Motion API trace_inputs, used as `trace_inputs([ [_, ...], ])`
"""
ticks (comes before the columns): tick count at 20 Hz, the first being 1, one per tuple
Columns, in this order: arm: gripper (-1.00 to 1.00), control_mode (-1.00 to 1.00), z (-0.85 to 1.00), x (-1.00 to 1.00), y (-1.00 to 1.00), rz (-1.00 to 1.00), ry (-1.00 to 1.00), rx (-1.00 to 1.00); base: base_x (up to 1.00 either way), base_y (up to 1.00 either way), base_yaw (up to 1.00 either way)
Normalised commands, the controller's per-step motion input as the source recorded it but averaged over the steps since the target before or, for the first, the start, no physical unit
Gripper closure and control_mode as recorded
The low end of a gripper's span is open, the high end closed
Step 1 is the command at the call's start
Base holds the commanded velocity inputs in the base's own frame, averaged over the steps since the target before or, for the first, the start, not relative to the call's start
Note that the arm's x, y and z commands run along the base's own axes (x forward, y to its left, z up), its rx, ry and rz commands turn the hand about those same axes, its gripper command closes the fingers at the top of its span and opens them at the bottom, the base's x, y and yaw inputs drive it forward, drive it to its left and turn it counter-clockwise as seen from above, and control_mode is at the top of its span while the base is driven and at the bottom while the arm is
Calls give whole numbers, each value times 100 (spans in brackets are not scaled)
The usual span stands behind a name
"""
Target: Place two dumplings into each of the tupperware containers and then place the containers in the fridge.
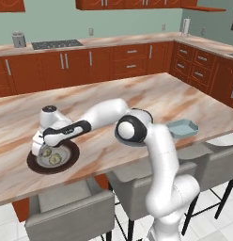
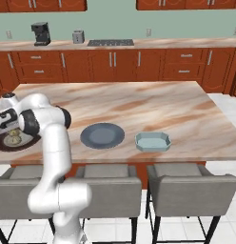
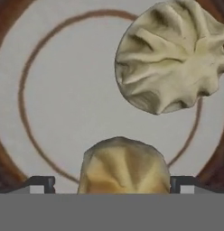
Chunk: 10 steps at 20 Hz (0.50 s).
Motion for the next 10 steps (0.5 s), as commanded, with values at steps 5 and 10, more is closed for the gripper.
trace_inputs([
  [5,-100,-100,-53,0,3,-18,6,-1,0,0,0],
  [10,100,-100,-54,0,1,-17,13,0,0,0,0],
])
